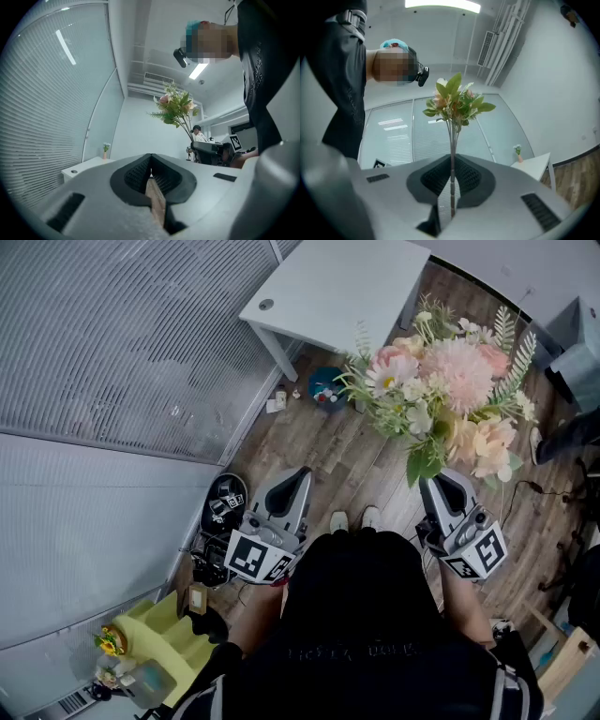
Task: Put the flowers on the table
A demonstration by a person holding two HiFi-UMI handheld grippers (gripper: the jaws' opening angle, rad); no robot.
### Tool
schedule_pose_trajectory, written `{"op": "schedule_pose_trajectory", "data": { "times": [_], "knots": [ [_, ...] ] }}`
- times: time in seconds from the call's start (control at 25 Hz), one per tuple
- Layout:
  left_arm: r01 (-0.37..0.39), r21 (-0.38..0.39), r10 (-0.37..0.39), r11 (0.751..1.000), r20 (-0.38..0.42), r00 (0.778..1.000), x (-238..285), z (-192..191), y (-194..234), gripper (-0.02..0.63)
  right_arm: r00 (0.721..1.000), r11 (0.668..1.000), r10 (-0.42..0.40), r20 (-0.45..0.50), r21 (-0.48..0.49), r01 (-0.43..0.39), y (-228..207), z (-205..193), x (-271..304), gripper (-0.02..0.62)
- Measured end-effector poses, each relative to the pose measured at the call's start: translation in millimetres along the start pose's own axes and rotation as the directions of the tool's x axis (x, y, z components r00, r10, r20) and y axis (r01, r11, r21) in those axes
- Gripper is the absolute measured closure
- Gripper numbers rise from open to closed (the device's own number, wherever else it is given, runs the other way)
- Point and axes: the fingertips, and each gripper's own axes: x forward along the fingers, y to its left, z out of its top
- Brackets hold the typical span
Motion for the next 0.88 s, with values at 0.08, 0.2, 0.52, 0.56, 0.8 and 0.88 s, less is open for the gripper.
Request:
{"op": "schedule_pose_trajectory", "data": {
  "times": [0.08, 0.2, 0.52, 0.56, 0.8, 0.88],
  "knots": [
    [-0.01, -0.025, 0.01, 1.0, 0.015, 1.0, -4.1, 6.2, 6.8, 0.588, 1.0, 1.0, 0.004, 0.001, 0.021, -0.004, 4.1, -2.5, 2.2, 0.554],
    [-0.03, -0.074, 0.034, 0.997, 0.043, 0.999, -6.5, 15.0, 12.9, 0.588, 1.0, 0.999, -0.007, -0.008, 0.035, 0.007, 7.2, -3.3, 0.1, 0.554],
    [-0.023, -0.059, 0.023, 0.998, -0.002, 1.0, 2.1, 7.6, -0.6, 0.588, 0.999, 0.999, -0.012, -0.051, 0.045, 0.014, 2.3, -13.5, -13.1, 0.554],
    [-0.019, -0.059, 0.019, 0.998, -0.006, 1.0, 2.9, 5.4, -3.4, 0.588, 0.998, 0.999, -0.009, -0.057, 0.042, 0.012, 1.2, -15.3, -14.4, 0.554],
    [-0.04, -0.059, 0.04, 0.997, -0.001, 0.999, 1.4, 1.5, -6.7, 0.588, 0.997, 0.996, 0.053, -0.058, 0.078, -0.048, -0.6, -20.9, -6.9, 0.554],
    [-0.038, -0.055, 0.038, 0.998, -0.006, 0.999, 2.1, -2.2, -13.1, 0.588, 0.996, 0.996, 0.065, -0.059, 0.068, -0.061, -2.8, -22.7, -10.0, 0.554]
  ]
}}
